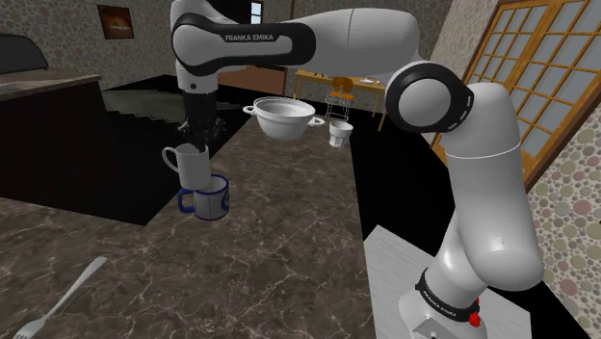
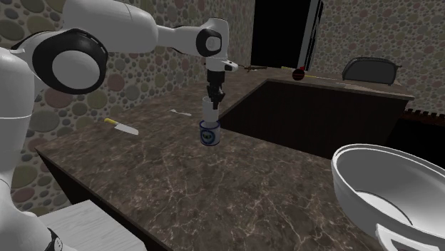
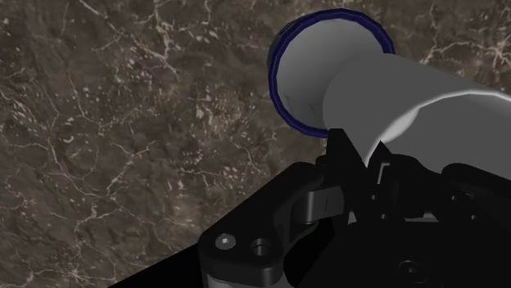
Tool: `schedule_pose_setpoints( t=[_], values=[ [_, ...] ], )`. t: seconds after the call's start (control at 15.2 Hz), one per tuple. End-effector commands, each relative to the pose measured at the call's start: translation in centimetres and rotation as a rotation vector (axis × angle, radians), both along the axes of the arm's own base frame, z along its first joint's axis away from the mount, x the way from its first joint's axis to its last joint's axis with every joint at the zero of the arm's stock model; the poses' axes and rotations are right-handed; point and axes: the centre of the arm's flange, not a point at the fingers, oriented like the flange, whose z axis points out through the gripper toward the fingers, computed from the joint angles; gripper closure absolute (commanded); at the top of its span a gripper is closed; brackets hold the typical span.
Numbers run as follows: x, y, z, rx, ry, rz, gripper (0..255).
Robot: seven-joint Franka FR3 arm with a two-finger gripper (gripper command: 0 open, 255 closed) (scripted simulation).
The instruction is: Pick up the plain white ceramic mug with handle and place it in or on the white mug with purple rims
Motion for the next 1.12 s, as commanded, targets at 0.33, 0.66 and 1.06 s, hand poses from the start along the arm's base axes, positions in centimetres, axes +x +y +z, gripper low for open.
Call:
schedule_pose_setpoints(
  t=[0.33,0.66,1.06],
  values=[
    [0.0,-0.1,-0.2,-0.001,0.003,0.0,0],
    [0.0,0.0,-0.2,-0.001,0.003,0.0,0],
    [0.3,-0.1,4.8,-0.001,0.003,0.0,0]
  ],
)
